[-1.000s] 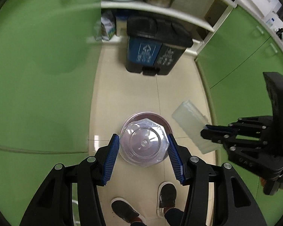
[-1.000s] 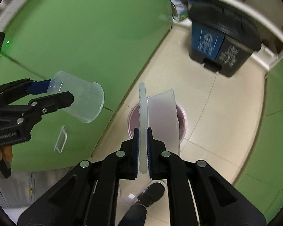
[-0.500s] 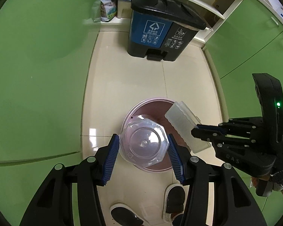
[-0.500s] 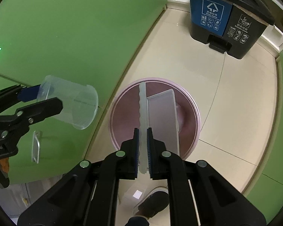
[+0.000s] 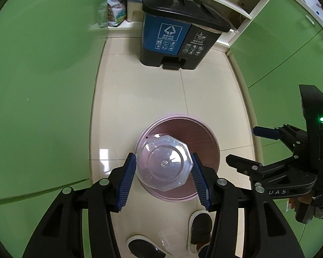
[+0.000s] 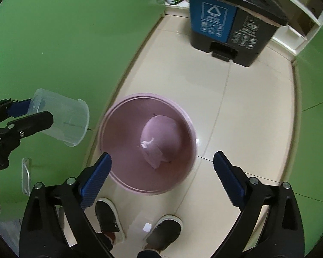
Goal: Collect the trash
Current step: 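Open the right tool over the wastebasket while the left tool opens to drop the cup, then return both tools to the counter above the remaining trash, then grasp the red tissue with the left tool while the right tool grasps the black patterned bottle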
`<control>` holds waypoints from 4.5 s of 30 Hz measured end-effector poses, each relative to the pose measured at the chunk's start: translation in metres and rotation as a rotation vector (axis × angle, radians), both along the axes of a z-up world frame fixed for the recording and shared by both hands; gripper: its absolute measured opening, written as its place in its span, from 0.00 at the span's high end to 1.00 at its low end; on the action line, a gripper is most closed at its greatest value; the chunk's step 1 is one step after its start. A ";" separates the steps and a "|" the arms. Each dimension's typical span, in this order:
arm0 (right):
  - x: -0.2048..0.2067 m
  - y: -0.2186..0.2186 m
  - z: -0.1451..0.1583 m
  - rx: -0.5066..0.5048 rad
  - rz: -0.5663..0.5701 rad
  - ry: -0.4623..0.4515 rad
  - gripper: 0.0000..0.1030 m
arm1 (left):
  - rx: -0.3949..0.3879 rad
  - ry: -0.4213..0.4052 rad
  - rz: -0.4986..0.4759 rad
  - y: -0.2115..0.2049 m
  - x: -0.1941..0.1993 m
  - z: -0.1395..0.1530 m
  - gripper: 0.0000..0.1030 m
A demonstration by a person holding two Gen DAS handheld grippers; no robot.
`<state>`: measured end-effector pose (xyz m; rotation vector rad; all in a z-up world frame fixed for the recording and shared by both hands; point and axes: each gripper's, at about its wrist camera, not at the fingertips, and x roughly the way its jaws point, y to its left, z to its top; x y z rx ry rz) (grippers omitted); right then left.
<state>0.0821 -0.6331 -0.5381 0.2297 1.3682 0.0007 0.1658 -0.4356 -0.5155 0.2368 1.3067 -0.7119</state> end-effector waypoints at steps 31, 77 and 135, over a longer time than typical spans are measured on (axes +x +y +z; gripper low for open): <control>-0.042 -0.047 0.040 -0.031 -0.096 -0.030 0.08 | 0.028 -0.018 -0.056 -0.036 -0.020 0.014 0.05; -0.052 0.237 0.533 0.113 0.592 -0.432 0.03 | 0.016 -0.393 0.707 0.340 -0.171 0.486 0.05; 0.064 0.486 0.428 0.107 1.007 -0.197 0.03 | 0.028 0.035 0.934 0.483 -0.092 0.326 0.60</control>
